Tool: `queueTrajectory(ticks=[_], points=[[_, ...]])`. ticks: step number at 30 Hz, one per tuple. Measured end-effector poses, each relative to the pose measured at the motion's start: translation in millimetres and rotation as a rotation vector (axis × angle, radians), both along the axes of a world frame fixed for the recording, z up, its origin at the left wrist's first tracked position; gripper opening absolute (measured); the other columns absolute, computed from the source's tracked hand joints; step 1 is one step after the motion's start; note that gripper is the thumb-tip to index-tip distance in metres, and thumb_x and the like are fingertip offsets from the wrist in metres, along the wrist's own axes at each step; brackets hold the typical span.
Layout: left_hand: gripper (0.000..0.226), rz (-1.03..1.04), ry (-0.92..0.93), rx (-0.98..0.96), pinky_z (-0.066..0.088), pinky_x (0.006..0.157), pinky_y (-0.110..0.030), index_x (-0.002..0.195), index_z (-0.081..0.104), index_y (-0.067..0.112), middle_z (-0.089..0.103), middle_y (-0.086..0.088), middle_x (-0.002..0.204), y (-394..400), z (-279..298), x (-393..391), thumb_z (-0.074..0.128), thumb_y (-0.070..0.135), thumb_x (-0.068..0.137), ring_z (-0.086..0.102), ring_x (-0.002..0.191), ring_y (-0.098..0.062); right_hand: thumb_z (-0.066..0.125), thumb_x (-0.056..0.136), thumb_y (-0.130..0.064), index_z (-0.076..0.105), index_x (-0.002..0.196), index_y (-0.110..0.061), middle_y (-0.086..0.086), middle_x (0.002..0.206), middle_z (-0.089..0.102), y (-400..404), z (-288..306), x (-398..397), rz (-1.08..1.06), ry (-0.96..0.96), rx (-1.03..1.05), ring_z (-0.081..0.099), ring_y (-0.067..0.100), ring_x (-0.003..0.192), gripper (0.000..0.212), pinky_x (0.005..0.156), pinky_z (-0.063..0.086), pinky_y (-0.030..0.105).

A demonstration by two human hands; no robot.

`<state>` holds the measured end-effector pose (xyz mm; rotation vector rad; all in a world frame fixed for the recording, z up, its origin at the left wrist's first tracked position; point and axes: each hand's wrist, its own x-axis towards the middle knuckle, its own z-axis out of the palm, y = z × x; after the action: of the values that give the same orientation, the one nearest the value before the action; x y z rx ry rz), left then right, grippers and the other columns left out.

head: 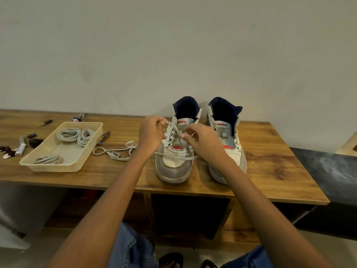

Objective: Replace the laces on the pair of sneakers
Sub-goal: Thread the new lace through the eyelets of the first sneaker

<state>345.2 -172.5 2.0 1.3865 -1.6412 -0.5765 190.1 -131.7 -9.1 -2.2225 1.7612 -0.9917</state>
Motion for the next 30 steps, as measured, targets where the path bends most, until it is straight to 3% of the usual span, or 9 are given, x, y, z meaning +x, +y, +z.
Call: queueTrajectory(ticks=[2, 5, 8, 11, 14, 18, 21, 24, 30], points=[[0.019, -0.09, 0.094, 0.04, 0.057, 0.065, -0.031, 0.094, 0.064, 0.002, 0.059, -0.008, 0.08, 6, 2, -11, 0.046, 0.008, 0.097, 0.058, 0.067, -0.015, 0.06, 0.092, -0.023, 0.068, 0.109, -0.008, 0.005, 0.097, 0.07, 1, 0, 5, 0.054, -0.192, -0.014, 0.061, 0.01, 0.082, 0.024, 0.079, 0.053, 0.03], [0.019, -0.17, 0.053, 0.037, 0.055, 0.077, -0.043, 0.096, 0.065, 0.0, 0.064, -0.013, 0.087, 5, 0, -17, 0.049, 0.01, 0.095, 0.063, 0.08, -0.027, 0.06, 0.091, -0.014, 0.07, 0.105, -0.005, 0.006, 0.087, 0.071, 3, -2, 8, 0.086, -0.494, 0.05, 0.066, 0.015, 0.072, 0.019, 0.069, 0.057, 0.032], [0.014, -0.139, -0.011, -0.037, 0.051, 0.079, -0.034, 0.097, 0.068, 0.006, 0.067, -0.009, 0.092, 6, 0, -21, 0.059, 0.014, 0.09, 0.062, 0.085, -0.022, 0.06, 0.091, -0.01, 0.07, 0.095, 0.001, 0.004, 0.075, 0.068, 3, -2, 11, 0.093, -0.651, 0.117, 0.064, 0.017, 0.06, 0.016, 0.059, 0.056, 0.028], [0.029, 0.048, -0.198, -0.059, 0.045, 0.076, -0.028, 0.101, 0.062, 0.01, 0.062, -0.003, 0.098, 6, -3, -16, 0.07, 0.029, 0.082, 0.058, 0.089, -0.016, 0.056, 0.092, -0.006, 0.067, 0.101, 0.005, 0.008, 0.077, 0.067, 4, -2, 14, 0.059, -0.854, 0.129, 0.063, 0.01, 0.061, 0.018, 0.061, 0.055, 0.02], [0.036, 0.076, -0.483, 0.207, 0.042, 0.064, -0.03, 0.079, 0.065, 0.009, 0.066, -0.007, 0.081, 6, -11, -10, 0.076, 0.043, 0.072, 0.056, 0.072, -0.018, 0.057, 0.091, -0.004, 0.067, 0.098, -0.003, 0.009, 0.076, 0.069, 4, 1, 13, 0.037, -1.053, 0.132, 0.065, 0.011, 0.063, 0.012, 0.061, 0.055, 0.017], [0.038, 0.096, -0.443, 0.261, 0.043, 0.059, -0.028, 0.085, 0.07, 0.006, 0.065, -0.007, 0.076, 2, -10, -13, 0.077, 0.04, 0.072, 0.06, 0.073, -0.02, 0.059, 0.088, 0.003, 0.067, 0.09, -0.003, 0.004, 0.07, 0.069, 3, 14, 13, 0.071, -1.013, -0.036, 0.064, 0.008, 0.056, 0.011, 0.057, 0.053, 0.017], [0.036, 0.124, -0.322, 0.288, 0.04, 0.056, -0.028, 0.078, 0.067, 0.002, 0.061, -0.007, 0.071, 0, -6, -12, 0.077, 0.037, 0.073, 0.056, 0.068, -0.02, 0.059, 0.086, 0.005, 0.067, 0.089, -0.003, -0.002, 0.066, 0.07, 3, 28, 12, 0.142, -1.046, -0.111, 0.065, 0.008, 0.056, 0.012, 0.058, 0.054, 0.018], [0.035, 0.113, -0.249, 0.294, 0.043, 0.06, -0.03, 0.082, 0.068, 0.002, 0.067, -0.012, 0.08, 1, -9, -13, 0.079, 0.033, 0.071, 0.063, 0.077, -0.024, 0.061, 0.086, 0.002, 0.068, 0.088, -0.003, 0.0, 0.068, 0.071, 4, 32, 14, 0.184, -1.121, -0.097, 0.066, 0.009, 0.058, 0.009, 0.061, 0.056, 0.02], [0.029, 0.071, -0.393, 0.163, 0.047, 0.07, -0.032, 0.09, 0.063, 0.007, 0.064, -0.007, 0.09, 20, -14, -27, 0.077, 0.027, 0.074, 0.061, 0.087, -0.023, 0.061, 0.085, 0.004, 0.068, 0.092, 0.002, 0.005, 0.07, 0.071, 7, 32, 10, 0.183, -1.017, -0.044, 0.064, 0.012, 0.059, 0.01, 0.06, 0.055, 0.02]])
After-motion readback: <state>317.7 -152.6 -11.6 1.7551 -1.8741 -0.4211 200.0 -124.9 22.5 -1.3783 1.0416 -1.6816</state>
